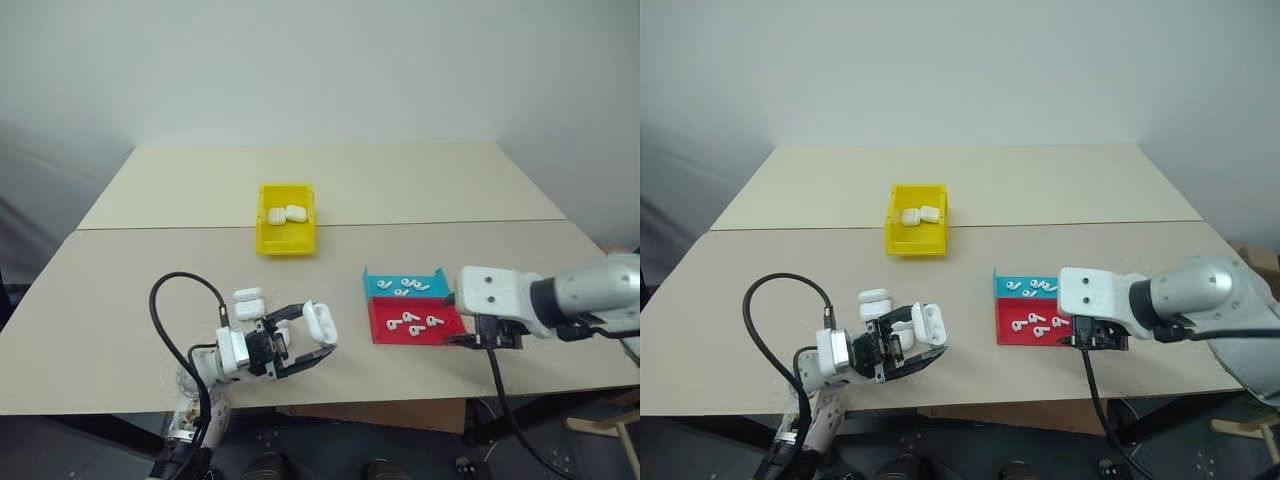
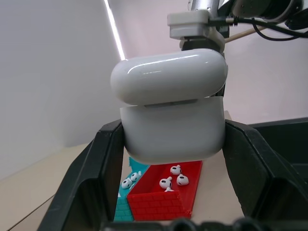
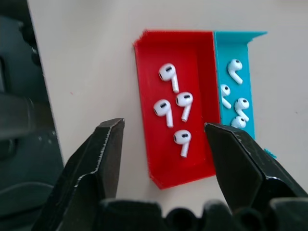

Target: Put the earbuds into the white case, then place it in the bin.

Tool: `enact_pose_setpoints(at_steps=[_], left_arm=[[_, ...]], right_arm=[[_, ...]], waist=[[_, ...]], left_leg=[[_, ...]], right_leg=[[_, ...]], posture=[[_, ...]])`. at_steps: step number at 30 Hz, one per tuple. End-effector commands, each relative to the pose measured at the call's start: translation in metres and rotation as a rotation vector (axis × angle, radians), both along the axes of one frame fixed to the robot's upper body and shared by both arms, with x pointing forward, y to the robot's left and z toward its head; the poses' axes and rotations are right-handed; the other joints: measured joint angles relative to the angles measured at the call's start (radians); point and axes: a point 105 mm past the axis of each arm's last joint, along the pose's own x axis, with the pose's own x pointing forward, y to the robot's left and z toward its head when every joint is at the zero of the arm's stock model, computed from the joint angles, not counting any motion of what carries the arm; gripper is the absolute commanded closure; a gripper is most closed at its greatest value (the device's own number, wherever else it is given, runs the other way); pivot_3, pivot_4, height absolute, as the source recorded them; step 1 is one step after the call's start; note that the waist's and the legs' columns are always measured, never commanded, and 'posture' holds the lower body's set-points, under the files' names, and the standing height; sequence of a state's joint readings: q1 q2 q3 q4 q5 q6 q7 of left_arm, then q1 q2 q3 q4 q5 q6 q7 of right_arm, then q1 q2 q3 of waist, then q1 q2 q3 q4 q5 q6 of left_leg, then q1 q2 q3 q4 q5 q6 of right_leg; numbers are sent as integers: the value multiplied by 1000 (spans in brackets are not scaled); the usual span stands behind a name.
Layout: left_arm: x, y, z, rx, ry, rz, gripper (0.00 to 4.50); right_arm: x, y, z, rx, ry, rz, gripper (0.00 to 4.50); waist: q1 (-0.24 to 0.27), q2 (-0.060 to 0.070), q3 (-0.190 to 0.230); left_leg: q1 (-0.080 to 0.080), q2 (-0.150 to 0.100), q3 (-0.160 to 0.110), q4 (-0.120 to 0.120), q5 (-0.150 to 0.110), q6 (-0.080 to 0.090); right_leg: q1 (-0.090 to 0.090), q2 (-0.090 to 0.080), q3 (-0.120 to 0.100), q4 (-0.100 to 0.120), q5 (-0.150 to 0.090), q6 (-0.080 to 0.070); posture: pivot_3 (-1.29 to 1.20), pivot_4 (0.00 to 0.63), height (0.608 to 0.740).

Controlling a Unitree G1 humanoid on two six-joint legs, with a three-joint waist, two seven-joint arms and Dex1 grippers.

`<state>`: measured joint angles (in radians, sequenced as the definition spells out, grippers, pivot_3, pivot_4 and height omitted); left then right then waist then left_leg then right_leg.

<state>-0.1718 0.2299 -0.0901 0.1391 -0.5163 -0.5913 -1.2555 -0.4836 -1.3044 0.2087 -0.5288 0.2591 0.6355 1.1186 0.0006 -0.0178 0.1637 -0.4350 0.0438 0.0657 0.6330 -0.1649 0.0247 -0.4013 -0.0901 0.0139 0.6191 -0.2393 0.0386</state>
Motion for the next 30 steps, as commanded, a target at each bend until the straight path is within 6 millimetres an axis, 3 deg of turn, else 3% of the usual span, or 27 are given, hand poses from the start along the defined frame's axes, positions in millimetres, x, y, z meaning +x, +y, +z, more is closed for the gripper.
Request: enact_pose_setpoints(at_steps=[1,6,10,21,30], left_arm=[[-5,6,7,-19,-42,21,1717],[-10,11,1,6,-45,13,1717],[-9,14,-2,18,-50,39,1717],[-11,14,-2,23,-38,57,1717],[-14,11,-3,33,-36,47,1717]], right_arm=[[10,5,-4,-79,-17,77,1168],[24,15,-15,-160,2,154,1168],[34,22,-24,-198,21,202,2021],[51,24,-41,-312,29,305,2021],[58,26,-42,-334,62,334,2021]], waist=[[0,0,0],[-4,0,0],[-10,1,0],[-13,1,0],[-13,1,-1]], left_leg=[[-2,0,1,1,0,0],[-3,0,3,3,0,0],[-3,2,4,3,0,0],[-3,2,5,4,0,0],[-3,2,5,5,0,0]], right_leg=[[-2,0,0,2,0,0],[-5,1,0,7,1,2],[-5,2,0,8,0,-1],[-5,2,0,10,2,2],[-5,2,0,11,2,2]], posture=[[0,150,740],[0,150,740],[0,150,740],[0,150,740],[0,150,740]])
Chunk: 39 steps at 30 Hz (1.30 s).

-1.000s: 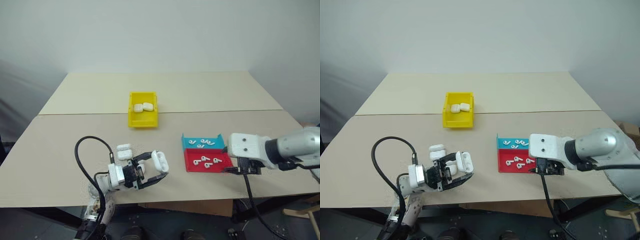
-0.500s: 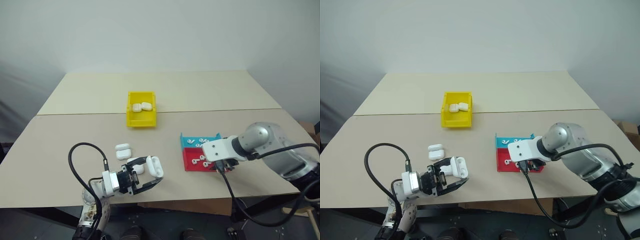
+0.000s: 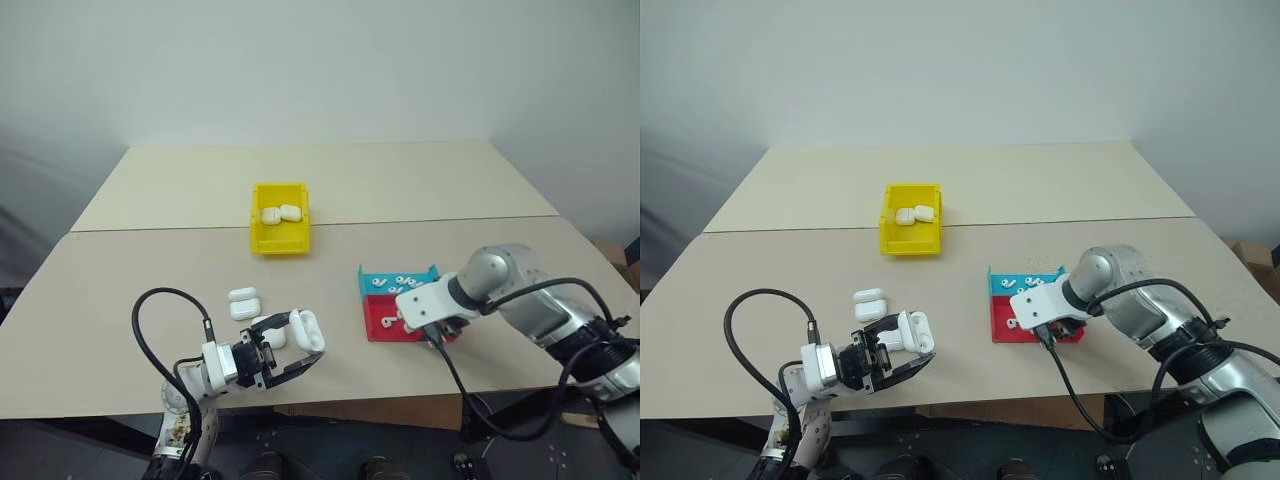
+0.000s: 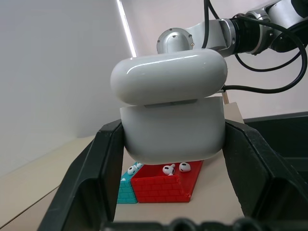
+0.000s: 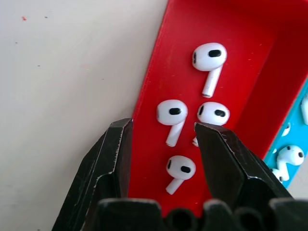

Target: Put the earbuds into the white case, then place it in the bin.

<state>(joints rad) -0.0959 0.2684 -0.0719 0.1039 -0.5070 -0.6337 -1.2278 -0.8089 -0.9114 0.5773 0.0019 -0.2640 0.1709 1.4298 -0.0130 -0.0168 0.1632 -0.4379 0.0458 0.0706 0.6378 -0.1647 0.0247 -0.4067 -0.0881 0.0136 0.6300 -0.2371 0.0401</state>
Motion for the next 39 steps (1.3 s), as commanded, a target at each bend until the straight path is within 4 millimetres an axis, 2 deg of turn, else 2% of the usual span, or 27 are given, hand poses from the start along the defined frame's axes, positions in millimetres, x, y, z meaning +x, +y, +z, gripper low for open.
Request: enact_pose_setpoints(at_steps=[1,13,21,24,39], left_arm=[[-6,-4,5,13,-35,-23,1717],[-8,-7,6,12,-36,-4,1717],[-8,-8,6,9,-28,4,1717],[-8,-8,6,8,-25,6,1717],[-6,-7,7,15,-26,15,1717]], right_arm=[[3,2,12,-19,-13,30,2021],[7,9,12,-20,18,58,2021],[6,6,8,-34,27,60,2021],[6,7,8,-32,30,65,2570],[5,9,5,-29,36,72,2570]], waist=[[0,0,0],[0,0,0],[1,0,0],[0,0,0],[0,0,0]], left_leg=[[0,0,0,0,0,0],[0,0,0,0,0,0],[0,0,0,0,0,0],[0,0,0,0,0,0],[0,0,0,0,0,0]], right_leg=[[0,0,0,0,0,0],[0,0,0,0,0,0],[0,0,0,0,0,0],[0,0,0,0,0,0],[0,0,0,1,0,-1]], posture=[[0,150,740],[0,150,740],[0,150,740],[0,150,740],[0,150,740]])
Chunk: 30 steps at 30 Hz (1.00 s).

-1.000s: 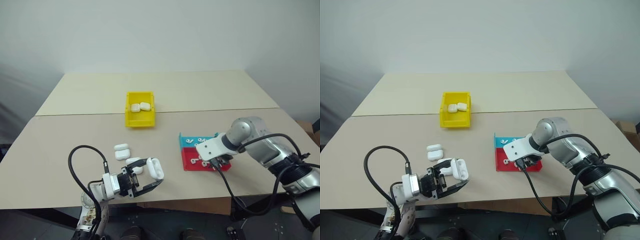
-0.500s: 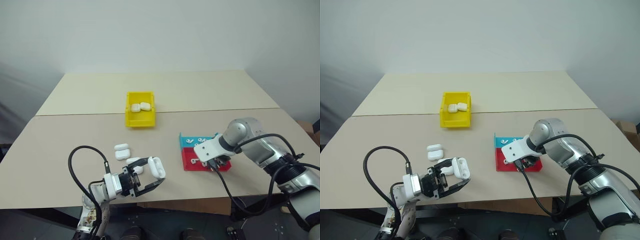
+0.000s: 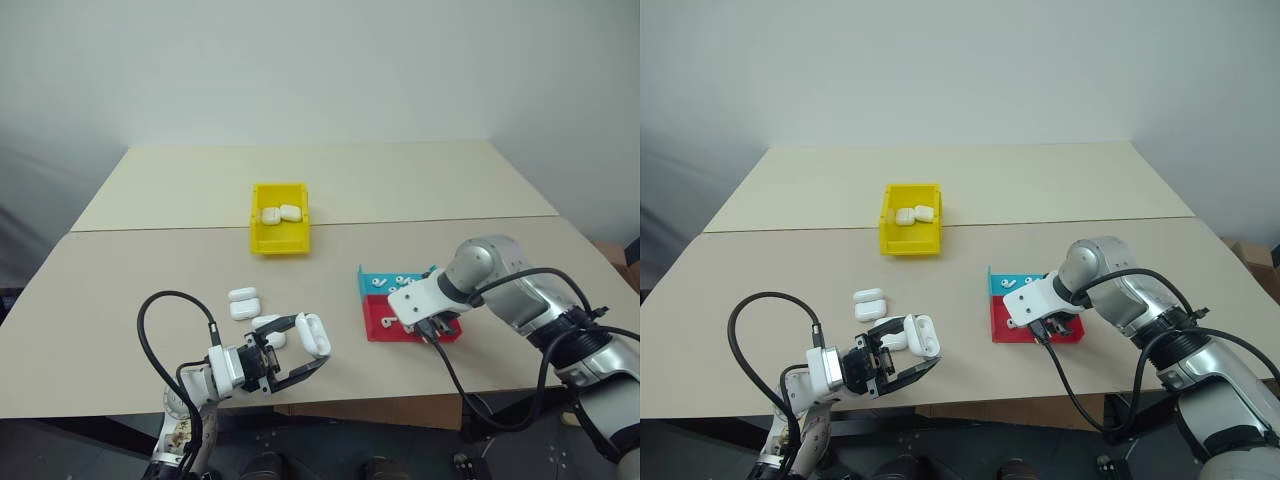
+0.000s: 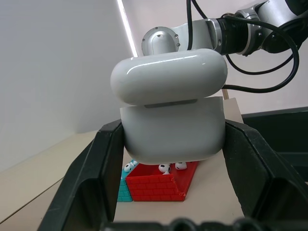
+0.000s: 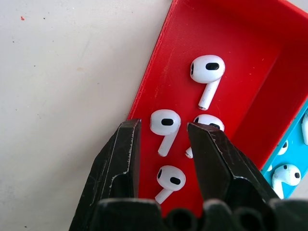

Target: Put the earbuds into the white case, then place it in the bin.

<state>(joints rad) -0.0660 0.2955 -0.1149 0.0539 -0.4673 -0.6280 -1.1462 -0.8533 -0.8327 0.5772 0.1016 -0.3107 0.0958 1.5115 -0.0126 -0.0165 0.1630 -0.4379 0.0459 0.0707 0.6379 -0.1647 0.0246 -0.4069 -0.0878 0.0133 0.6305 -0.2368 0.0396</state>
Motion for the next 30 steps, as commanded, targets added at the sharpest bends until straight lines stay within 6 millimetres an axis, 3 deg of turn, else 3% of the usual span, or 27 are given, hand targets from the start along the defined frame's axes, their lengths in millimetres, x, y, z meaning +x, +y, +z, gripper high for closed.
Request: enact_pose_setpoints(at_steps=[1,19,23,30], left_arm=[[-2,-2,8,-5,-37,-4,1717],[-2,-2,7,2,-36,12,1717],[-2,-2,7,5,-34,14,1717],[-1,-1,7,7,-32,20,1717]], right_arm=[[0,2,8,6,-12,20,2570],[4,0,4,-11,1,18,2570],[4,1,4,-3,-7,21,3410],[5,1,3,-2,-13,21,3410]], waist=[[0,0,0],[0,0,0],[0,0,0],[0,0,0]], left_leg=[[0,0,0,0,0,0],[0,0,0,0,0,0],[0,0,0,0,0,0],[0,0,0,0,0,0]], right_leg=[[0,0,0,0,0,0],[0,0,0,0,0,0],[0,0,0,0,0,0],[0,0,0,0,0,0]], posture=[[0,150,740],[0,150,740],[0,150,740],[0,150,740]])
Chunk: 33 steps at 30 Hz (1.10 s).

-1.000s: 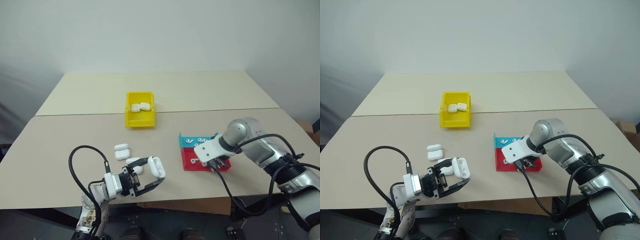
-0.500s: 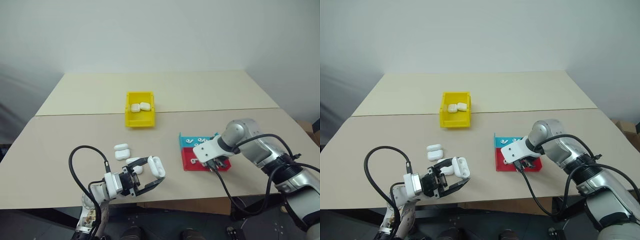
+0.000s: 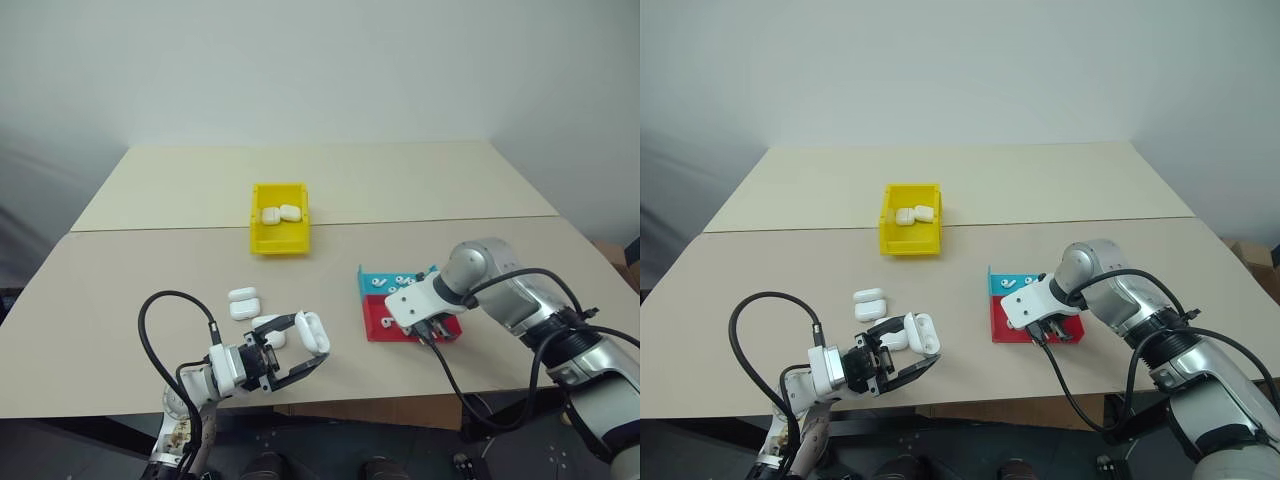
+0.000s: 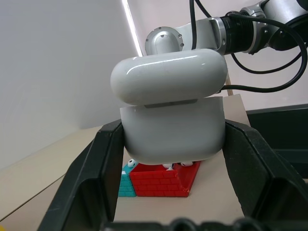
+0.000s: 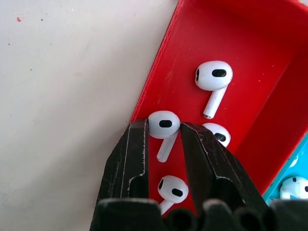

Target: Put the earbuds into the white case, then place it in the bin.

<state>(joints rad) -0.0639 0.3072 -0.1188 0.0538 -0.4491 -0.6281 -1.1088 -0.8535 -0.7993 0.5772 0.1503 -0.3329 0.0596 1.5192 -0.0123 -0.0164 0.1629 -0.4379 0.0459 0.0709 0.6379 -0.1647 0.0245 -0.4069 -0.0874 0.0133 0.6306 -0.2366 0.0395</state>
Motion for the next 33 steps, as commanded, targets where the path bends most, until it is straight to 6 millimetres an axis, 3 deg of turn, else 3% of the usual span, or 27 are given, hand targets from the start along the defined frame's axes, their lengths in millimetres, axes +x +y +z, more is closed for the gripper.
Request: enact_pose_setpoints(at_steps=[1,7,12,17,24,28,33], left_arm=[[-3,-3,8,-2,-39,-7,1717],[0,-5,15,-44,-41,7,1717],[0,-14,27,-117,-35,-36,1717],[3,-31,41,-181,-3,-121,1717],[0,-51,75,-258,31,-267,1717],[0,-52,89,-265,42,-325,1717],[-2,-52,99,-258,10,-378,1717]], right_arm=[[3,0,10,5,-32,8,3410],[-3,-2,25,51,-41,-6,3410],[-20,-3,78,278,-102,-101,3410],[-50,-2,140,791,-122,-188,3410],[-80,4,190,1363,-177,-151,3410],[-98,10,208,1594,-109,-17,3410],[-108,28,201,1650,-3,122,3410]], waist=[[0,0,0],[0,0,0],[9,0,0],[18,0,0],[19,0,0],[17,1,0],[16,1,-1]], left_leg=[[0,0,0,0,0,0],[0,0,0,0,0,0],[0,1,0,0,0,0],[0,2,0,0,0,0],[0,1,-1,1,0,0],[0,3,-2,1,0,0],[0,4,-3,1,0,0]], right_leg=[[0,0,0,0,0,0],[0,0,0,0,0,0],[0,0,0,0,0,1],[1,0,0,0,0,-1],[2,3,0,0,1,1],[3,6,2,0,1,1],[3,8,2,-1,1,0]], posture=[[0,150,740],[0,150,740],[0,150,740],[0,150,740],[0,150,740],[0,150,740],[0,150,740]])
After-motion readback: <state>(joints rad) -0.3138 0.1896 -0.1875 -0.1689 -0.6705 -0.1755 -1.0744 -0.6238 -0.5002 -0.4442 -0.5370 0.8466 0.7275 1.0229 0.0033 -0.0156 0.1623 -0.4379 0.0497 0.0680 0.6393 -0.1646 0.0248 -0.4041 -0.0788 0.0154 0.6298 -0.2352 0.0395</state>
